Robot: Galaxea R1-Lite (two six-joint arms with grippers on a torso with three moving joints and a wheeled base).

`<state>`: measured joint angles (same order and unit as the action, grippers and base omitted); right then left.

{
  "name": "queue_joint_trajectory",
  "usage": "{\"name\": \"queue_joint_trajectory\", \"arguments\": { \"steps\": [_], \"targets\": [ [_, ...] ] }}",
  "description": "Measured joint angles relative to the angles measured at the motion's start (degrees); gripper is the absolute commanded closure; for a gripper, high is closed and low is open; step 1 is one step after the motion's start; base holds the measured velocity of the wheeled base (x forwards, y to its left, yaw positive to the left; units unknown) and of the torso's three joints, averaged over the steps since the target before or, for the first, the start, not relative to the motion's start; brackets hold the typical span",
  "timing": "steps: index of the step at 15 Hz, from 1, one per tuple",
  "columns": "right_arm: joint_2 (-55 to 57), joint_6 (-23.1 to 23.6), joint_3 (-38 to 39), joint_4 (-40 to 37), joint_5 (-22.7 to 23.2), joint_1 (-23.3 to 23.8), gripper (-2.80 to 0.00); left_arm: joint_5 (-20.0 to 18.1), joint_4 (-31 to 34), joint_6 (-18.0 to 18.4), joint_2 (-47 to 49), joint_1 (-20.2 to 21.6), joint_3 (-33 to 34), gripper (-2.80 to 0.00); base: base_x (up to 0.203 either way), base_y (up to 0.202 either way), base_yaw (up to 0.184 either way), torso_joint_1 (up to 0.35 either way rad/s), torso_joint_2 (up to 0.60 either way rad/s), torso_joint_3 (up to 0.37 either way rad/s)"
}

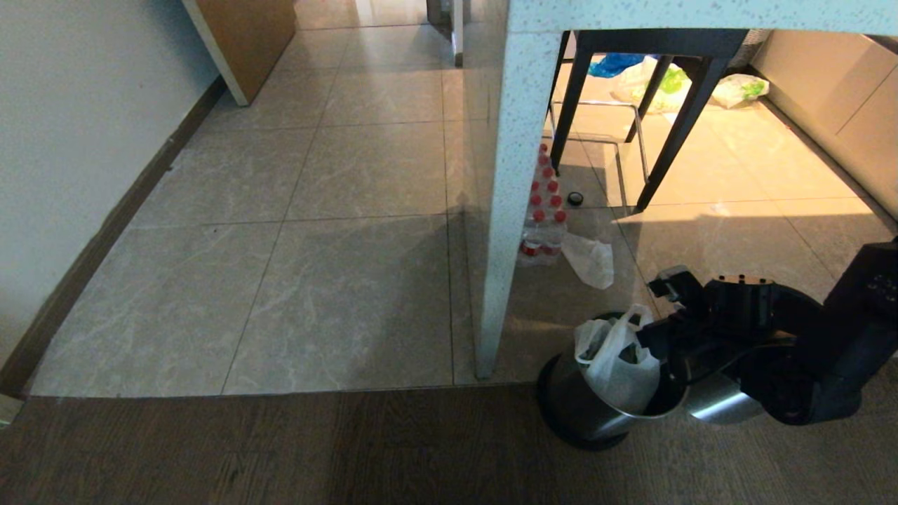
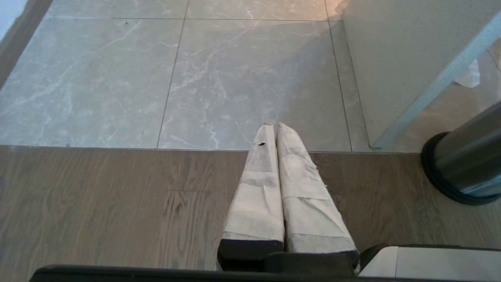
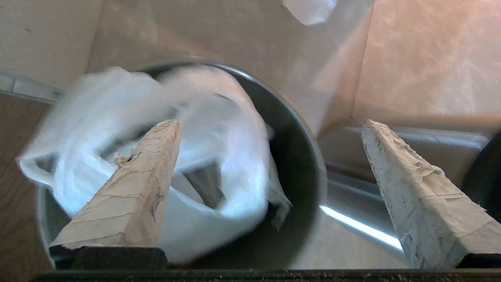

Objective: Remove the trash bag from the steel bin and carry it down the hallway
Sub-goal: Pick up the trash bag

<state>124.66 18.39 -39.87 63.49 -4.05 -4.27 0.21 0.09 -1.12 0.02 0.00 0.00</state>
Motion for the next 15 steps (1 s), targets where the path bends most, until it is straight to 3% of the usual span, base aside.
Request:
{"name": "queue_joint_trajectory", "arguments": {
  "steps": [5, 6, 8, 12, 15],
  "targets": [
    [6.73, -0.75, -5.62, 8.71, -1.03, -0.68, -2.80, -0.05, 0.01, 0.02, 0.00, 0.00, 0.00, 0.00, 0.000, 0.000, 0.000, 0.000, 0.00, 0.000],
    [7.85, -0.87, -6.39, 10.74, -2.29, -0.68, 0.00, 0.01, 0.01, 0.02, 0.00, 0.00, 0.00, 0.00, 0.000, 0.000, 0.000, 0.000, 0.00, 0.000],
    [9.76, -2.32, -8.36, 13.19, -5.39, -0.69, 0.00, -0.02, 0.01, -0.01, 0.00, 0.00, 0.00, 0.00, 0.000, 0.000, 0.000, 0.000, 0.00, 0.000],
    [10.64, -3.66, -8.47, 14.14, -5.88, -0.63, 0.00, -0.05, 0.01, 0.00, 0.00, 0.00, 0.00, 0.00, 0.000, 0.000, 0.000, 0.000, 0.00, 0.000],
    [7.82, -7.43, -6.68, 11.93, -5.93, -0.55, 0.00, 0.04, 0.02, -0.01, 0.00, 0.00, 0.00, 0.00, 0.000, 0.000, 0.000, 0.000, 0.00, 0.000]
  ]
}}
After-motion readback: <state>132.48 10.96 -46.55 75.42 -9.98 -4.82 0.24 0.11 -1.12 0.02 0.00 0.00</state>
